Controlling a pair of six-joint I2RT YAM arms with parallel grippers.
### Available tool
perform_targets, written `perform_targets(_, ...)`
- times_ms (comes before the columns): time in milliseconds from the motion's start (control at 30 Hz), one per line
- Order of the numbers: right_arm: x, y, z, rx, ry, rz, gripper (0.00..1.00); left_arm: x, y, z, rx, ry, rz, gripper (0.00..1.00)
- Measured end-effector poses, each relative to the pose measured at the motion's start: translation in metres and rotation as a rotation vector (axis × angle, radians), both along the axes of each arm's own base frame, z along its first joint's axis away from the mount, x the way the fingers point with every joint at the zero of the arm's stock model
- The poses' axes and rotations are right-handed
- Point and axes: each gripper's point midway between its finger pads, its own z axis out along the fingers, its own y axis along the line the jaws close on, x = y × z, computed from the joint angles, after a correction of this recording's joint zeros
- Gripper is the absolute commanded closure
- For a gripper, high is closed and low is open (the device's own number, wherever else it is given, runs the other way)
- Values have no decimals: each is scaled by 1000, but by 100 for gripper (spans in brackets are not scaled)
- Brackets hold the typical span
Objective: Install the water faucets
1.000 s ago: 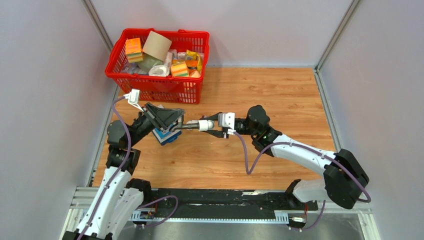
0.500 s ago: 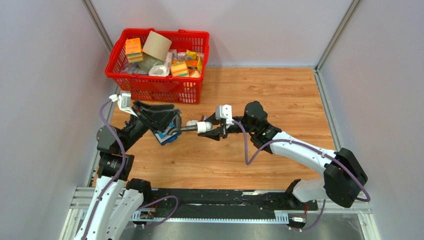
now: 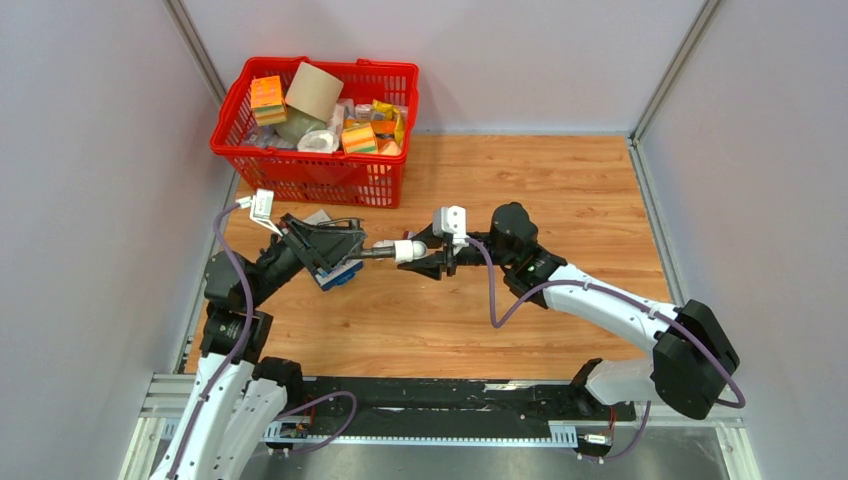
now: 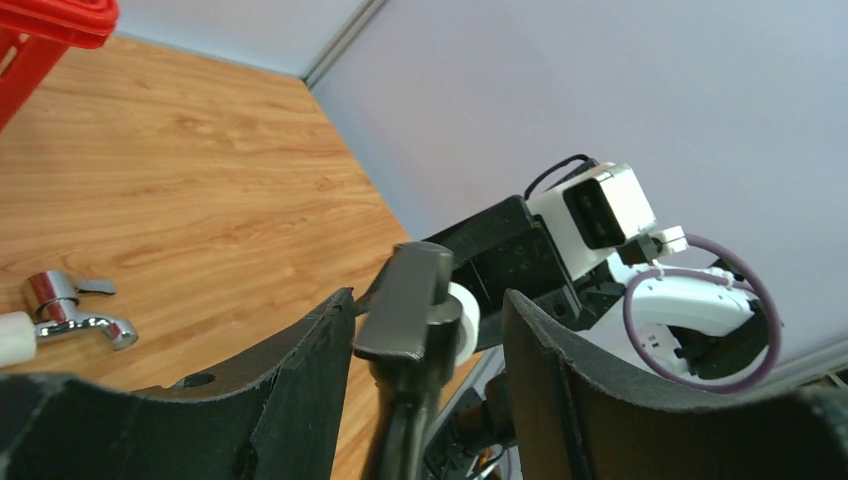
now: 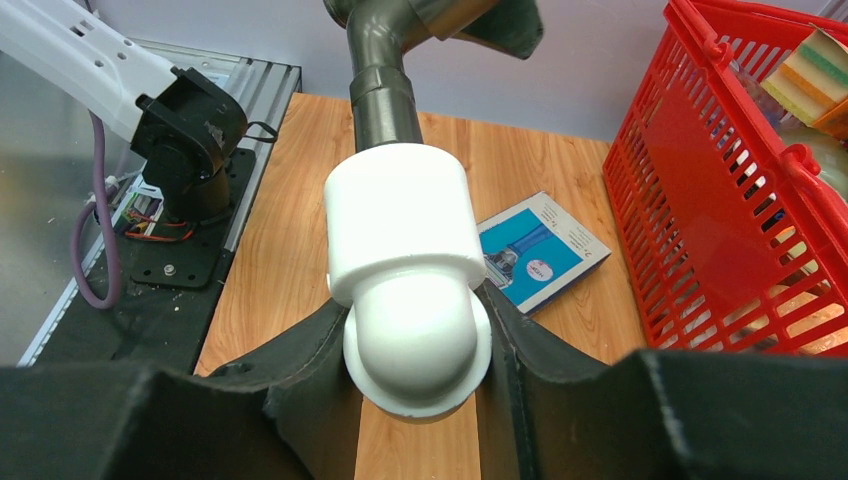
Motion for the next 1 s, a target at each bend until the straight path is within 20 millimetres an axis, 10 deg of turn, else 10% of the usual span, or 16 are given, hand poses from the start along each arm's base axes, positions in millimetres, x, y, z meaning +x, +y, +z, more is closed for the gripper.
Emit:
perform_targets(367,7,-1,0,1,6,-40,100,-7,-9,-12,-32,39,-85,44)
perform_targets(667,10,-1,2,5,13,-52,100,-4,-15,-10,-50,35,-131,100)
perform_targets(1000,6,11,20,-22,295,49,100,-5,0,9,36,-291,-2,100)
